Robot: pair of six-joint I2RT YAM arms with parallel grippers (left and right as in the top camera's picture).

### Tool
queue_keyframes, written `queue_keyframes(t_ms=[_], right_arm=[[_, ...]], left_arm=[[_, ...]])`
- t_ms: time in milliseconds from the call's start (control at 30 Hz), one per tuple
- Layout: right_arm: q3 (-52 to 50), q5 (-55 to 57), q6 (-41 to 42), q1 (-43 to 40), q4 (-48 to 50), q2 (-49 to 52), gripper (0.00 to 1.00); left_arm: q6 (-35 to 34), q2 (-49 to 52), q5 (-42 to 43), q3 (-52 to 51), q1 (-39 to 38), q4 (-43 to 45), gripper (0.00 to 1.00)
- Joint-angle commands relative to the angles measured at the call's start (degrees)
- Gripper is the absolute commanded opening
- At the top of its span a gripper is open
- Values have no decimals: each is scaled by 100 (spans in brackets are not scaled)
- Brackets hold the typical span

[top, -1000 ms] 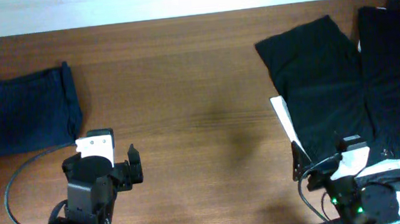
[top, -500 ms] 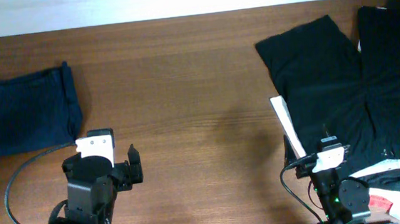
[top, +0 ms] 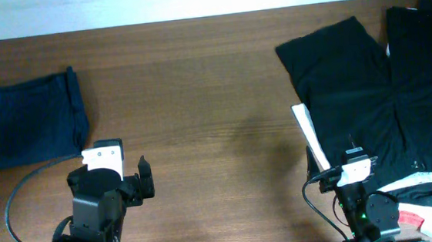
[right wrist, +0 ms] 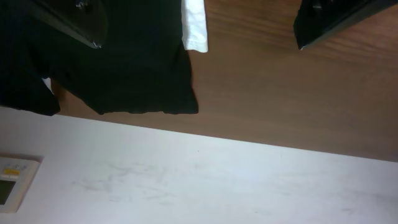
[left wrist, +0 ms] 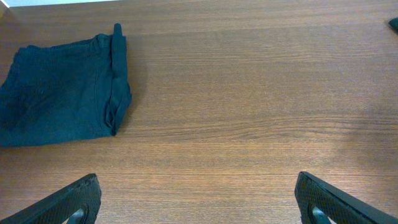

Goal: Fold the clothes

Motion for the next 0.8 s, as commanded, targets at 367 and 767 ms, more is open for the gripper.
queue_keyframes(t_ms=[367,767], right_arm=[[-26,-15,-42,-44,-33,-52,99],[-26,-15,-42,-42,-33,-55,99]], left_arm=[[94,-664,-94,-330,623,-81,99],[114,-3934,1423,-4933,1781,4745,99]])
